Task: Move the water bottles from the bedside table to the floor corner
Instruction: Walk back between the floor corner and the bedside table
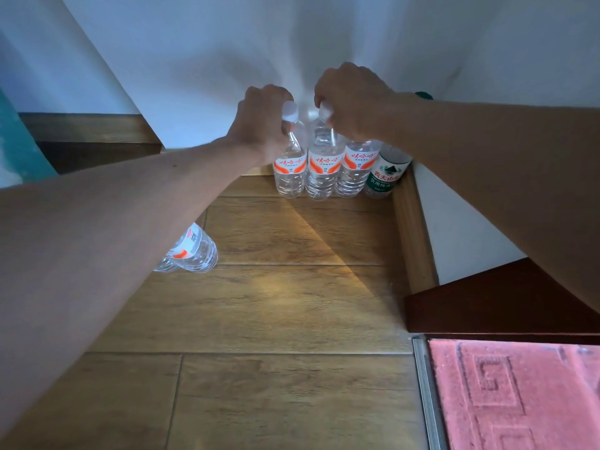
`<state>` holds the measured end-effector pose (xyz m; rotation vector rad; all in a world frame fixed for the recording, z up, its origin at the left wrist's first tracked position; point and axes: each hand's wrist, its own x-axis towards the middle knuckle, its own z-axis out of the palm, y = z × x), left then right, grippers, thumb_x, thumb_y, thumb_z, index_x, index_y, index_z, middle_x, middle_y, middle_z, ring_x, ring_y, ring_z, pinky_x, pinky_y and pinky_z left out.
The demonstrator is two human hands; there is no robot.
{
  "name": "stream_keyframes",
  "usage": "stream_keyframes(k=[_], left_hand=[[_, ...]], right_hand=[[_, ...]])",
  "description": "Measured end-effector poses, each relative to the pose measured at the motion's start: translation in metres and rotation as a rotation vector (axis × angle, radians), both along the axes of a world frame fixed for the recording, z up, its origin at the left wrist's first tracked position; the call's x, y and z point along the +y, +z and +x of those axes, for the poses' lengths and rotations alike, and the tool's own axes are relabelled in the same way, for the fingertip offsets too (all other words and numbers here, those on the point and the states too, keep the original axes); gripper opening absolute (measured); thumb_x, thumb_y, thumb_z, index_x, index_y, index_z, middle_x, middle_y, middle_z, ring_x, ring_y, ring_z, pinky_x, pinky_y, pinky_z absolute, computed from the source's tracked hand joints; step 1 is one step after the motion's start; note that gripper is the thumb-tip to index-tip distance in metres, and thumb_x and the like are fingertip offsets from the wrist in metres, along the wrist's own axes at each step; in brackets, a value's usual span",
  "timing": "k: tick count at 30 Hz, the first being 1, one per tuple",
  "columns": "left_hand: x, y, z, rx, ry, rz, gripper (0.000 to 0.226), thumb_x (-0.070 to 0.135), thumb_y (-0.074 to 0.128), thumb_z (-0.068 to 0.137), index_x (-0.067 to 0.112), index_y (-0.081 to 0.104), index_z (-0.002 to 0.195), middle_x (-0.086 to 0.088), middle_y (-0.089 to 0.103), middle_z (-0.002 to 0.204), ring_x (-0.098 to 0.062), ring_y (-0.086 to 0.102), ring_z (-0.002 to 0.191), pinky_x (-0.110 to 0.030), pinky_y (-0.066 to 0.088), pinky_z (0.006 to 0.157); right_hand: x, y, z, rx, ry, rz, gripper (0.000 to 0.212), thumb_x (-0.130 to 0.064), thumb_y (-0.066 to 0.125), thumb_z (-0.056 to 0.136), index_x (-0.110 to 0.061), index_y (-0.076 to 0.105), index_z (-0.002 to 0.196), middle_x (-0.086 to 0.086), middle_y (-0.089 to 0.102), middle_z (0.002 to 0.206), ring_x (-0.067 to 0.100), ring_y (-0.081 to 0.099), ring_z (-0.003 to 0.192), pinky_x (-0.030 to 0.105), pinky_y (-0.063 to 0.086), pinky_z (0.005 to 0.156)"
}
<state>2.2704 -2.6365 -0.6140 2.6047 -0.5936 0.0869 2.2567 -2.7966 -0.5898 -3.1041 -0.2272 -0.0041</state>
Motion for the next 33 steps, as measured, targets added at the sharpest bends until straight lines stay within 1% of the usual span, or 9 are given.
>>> stream_keyframes(k=[5, 8, 11, 13, 16, 21, 24, 28, 33], left_hand=[[0.004, 0.005, -0.003, 0.091, -0.027, 0.004, 0.036, 0.009, 0.058, 0.092, 0.01, 0.054, 0.128, -0.012, 0.055, 0.13, -0.032, 0.056, 0.111, -0.035, 0.046, 0.092], [0.008, 0.006, -0.009, 0.145, -0.043, -0.045, 0.048, 0.005, 0.059, 0.091, 0.011, 0.045, 0.136, -0.014, 0.053, 0.133, -0.031, 0.055, 0.115, -0.03, 0.045, 0.091], [0.011, 0.006, -0.015, 0.183, -0.044, -0.064, 0.058, 0.003, 0.057, 0.092, 0.014, 0.034, 0.144, -0.016, 0.05, 0.136, -0.03, 0.052, 0.119, -0.027, 0.04, 0.092], [0.014, 0.007, -0.016, 0.205, -0.056, -0.058, 0.058, 0.003, 0.055, 0.092, 0.015, 0.032, 0.144, -0.015, 0.048, 0.138, -0.03, 0.051, 0.121, -0.027, 0.04, 0.091], [0.017, 0.013, -0.014, 0.213, -0.068, -0.022, 0.056, 0.004, 0.052, 0.095, 0.014, 0.031, 0.145, -0.014, 0.046, 0.142, -0.03, 0.048, 0.125, -0.023, 0.034, 0.089], [0.025, 0.028, -0.014, 0.244, -0.067, 0.017, 0.057, 0.009, 0.049, 0.098, 0.017, 0.025, 0.149, -0.014, 0.042, 0.146, -0.031, 0.044, 0.13, -0.029, 0.035, 0.097], [0.045, 0.038, -0.014, 0.236, -0.062, 0.038, 0.052, 0.011, 0.047, 0.1, 0.016, 0.028, 0.148, -0.013, 0.043, 0.145, -0.028, 0.044, 0.131, -0.028, 0.034, 0.1], [0.089, 0.051, -0.012, 0.196, -0.02, 0.073, 0.043, 0.009, 0.047, 0.098, 0.016, 0.04, 0.14, -0.01, 0.054, 0.13, -0.022, 0.052, 0.12, -0.023, 0.034, 0.089], [0.148, 0.064, -0.032, 0.151, 0.022, 0.113, 0.03, 0.009, 0.046, 0.098, 0.011, 0.053, 0.127, -0.009, 0.061, 0.118, -0.026, 0.056, 0.111, -0.032, 0.041, 0.093]], right_hand=[[0.003, 0.002, -0.003, 0.049, -0.015, -0.016, 0.038, 0.004, 0.059, 0.086, -0.003, 0.055, 0.123, 0.019, 0.053, 0.128, 0.038, 0.054, 0.115, 0.041, 0.047, 0.091], [0.007, 0.002, -0.013, 0.062, -0.036, 0.007, 0.046, 0.006, 0.06, 0.086, -0.001, 0.05, 0.131, 0.02, 0.048, 0.131, 0.037, 0.052, 0.118, 0.04, 0.045, 0.092], [0.01, 0.004, -0.02, 0.054, -0.035, -0.012, 0.05, 0.003, 0.059, 0.087, -0.003, 0.045, 0.135, 0.019, 0.046, 0.13, 0.036, 0.049, 0.119, 0.043, 0.045, 0.097], [0.014, 0.005, -0.023, 0.067, -0.039, -0.015, 0.051, 0.0, 0.059, 0.087, -0.004, 0.043, 0.136, 0.019, 0.045, 0.13, 0.036, 0.047, 0.119, 0.044, 0.043, 0.098], [0.024, 0.008, -0.027, 0.06, -0.044, -0.033, 0.053, -0.005, 0.061, 0.086, -0.005, 0.041, 0.135, 0.019, 0.043, 0.133, 0.036, 0.045, 0.122, 0.043, 0.04, 0.101], [0.049, 0.026, -0.029, -0.022, -0.034, -0.074, 0.053, -0.009, 0.06, 0.086, -0.005, 0.043, 0.135, 0.019, 0.04, 0.137, 0.035, 0.042, 0.127, 0.045, 0.033, 0.108], [0.072, 0.036, -0.03, -0.053, 0.018, -0.06, 0.052, -0.009, 0.059, 0.086, -0.004, 0.044, 0.135, 0.018, 0.04, 0.138, 0.034, 0.042, 0.127, 0.042, 0.034, 0.107], [0.106, 0.05, -0.032, -0.073, 0.119, -0.024, 0.046, -0.012, 0.058, 0.089, -0.005, 0.045, 0.133, 0.016, 0.042, 0.134, 0.033, 0.045, 0.123, 0.039, 0.038, 0.098], [0.148, 0.057, -0.035, -0.037, 0.219, 0.052, 0.044, -0.017, 0.054, 0.094, -0.008, 0.044, 0.135, 0.013, 0.045, 0.132, 0.031, 0.047, 0.122, 0.041, 0.043, 0.095]])
